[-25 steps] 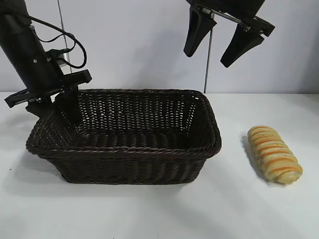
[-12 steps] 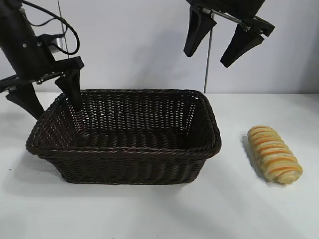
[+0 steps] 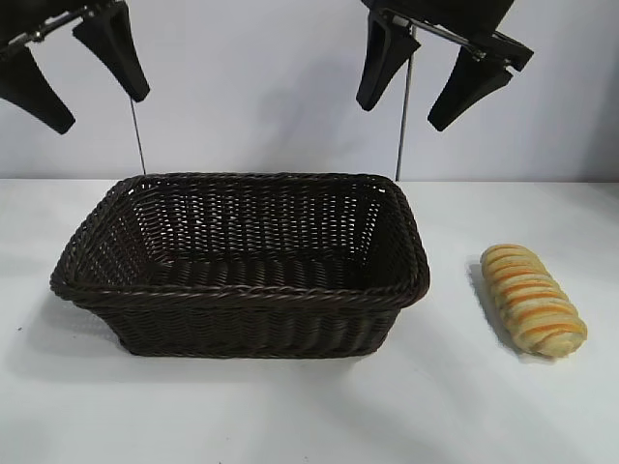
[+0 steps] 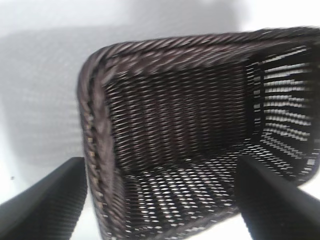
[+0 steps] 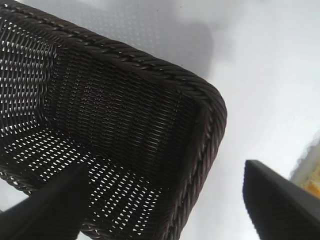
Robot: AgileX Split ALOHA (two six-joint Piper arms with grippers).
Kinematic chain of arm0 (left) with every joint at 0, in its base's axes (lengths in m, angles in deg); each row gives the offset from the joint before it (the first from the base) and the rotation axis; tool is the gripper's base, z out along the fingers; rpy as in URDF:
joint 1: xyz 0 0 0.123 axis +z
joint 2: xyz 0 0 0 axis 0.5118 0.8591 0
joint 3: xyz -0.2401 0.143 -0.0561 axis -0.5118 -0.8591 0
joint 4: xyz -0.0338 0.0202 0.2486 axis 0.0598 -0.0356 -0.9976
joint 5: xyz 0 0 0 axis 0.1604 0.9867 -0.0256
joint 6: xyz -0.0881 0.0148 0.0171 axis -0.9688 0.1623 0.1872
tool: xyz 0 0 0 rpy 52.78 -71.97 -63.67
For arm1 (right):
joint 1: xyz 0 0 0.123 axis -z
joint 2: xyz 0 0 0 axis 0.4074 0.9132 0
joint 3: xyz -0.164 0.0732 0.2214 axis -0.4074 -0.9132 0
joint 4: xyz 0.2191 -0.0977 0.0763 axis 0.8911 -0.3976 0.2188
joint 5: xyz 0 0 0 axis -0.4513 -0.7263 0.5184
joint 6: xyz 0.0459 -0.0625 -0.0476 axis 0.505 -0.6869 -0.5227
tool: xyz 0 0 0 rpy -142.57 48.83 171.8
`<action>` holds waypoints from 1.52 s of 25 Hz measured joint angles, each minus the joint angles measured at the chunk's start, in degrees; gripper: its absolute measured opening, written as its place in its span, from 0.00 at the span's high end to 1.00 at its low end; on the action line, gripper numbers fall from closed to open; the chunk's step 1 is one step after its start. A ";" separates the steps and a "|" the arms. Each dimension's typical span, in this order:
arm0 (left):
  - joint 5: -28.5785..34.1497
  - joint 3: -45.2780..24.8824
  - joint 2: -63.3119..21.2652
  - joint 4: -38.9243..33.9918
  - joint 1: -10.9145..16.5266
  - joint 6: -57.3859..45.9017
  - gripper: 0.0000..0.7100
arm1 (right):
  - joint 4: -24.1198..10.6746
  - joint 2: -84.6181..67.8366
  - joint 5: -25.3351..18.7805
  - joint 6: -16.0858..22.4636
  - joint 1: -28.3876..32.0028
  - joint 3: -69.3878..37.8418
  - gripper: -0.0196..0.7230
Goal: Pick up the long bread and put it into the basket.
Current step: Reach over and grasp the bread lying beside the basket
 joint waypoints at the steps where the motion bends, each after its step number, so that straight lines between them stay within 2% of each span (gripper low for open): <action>1: -1.44 -1.37 0.00 0.63 -0.48 0.00 0.18 | 0.00 0.00 0.00 0.00 0.00 0.00 0.16; 4: -6.61 -5.57 0.00 2.67 -1.85 0.00 0.18 | 0.00 0.00 0.00 0.00 0.00 0.00 0.16; 7: -9.67 -7.12 0.00 4.45 -1.99 0.00 0.18 | 0.00 0.00 -0.06 0.00 0.00 0.00 0.16; 25: -10.53 -7.12 0.18 4.24 -1.99 0.00 0.18 | -0.42 0.00 -0.06 0.00 0.00 0.00 0.16; 28: -10.53 -7.12 0.18 4.24 -1.99 0.00 0.18 | -3.66 0.00 -0.06 1.06 0.00 0.00 0.16; 35: -10.53 -7.12 0.18 4.19 -1.99 0.00 0.18 | -17.55 0.00 -0.06 6.40 0.00 0.00 0.16; 38: -10.53 -7.12 0.18 4.19 -1.99 0.00 0.18 | -21.40 0.00 -0.06 7.98 0.00 0.00 0.16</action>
